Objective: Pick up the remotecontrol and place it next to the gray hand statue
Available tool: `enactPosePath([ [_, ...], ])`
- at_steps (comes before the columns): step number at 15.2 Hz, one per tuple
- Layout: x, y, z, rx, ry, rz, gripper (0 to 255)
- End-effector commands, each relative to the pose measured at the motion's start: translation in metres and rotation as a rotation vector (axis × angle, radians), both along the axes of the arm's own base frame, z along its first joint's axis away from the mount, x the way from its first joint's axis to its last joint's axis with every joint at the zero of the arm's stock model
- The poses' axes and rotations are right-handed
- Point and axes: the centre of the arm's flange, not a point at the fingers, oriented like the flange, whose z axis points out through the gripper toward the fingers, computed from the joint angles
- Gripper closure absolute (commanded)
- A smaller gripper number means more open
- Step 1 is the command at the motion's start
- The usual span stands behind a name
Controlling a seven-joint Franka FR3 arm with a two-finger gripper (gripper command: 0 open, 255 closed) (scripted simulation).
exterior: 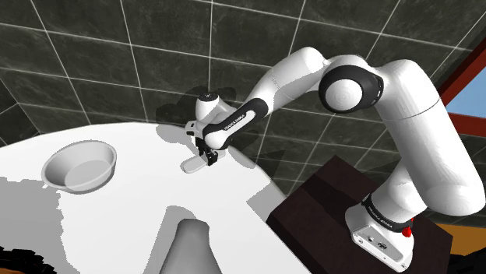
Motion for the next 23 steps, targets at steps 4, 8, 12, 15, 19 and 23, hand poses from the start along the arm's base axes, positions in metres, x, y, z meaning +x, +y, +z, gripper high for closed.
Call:
enactPosePath([
  [4, 0.000, 0.000, 0.000, 0.000, 0.001, 0.000, 255],
  [8, 0.000, 0.000, 0.000, 0.000, 0.001, 0.000, 255],
  [12, 0.000, 0.000, 0.015, 0.000, 0.001, 0.000, 255],
  [15, 0.000, 0.000, 0.031, 0.000, 0.001, 0.000, 255],
  [19, 0.000, 0.000, 0.052, 0.000, 0.001, 0.000, 255],
  [23, 0.000, 0.000, 0.074, 0.000, 0.001, 0.000, 255],
])
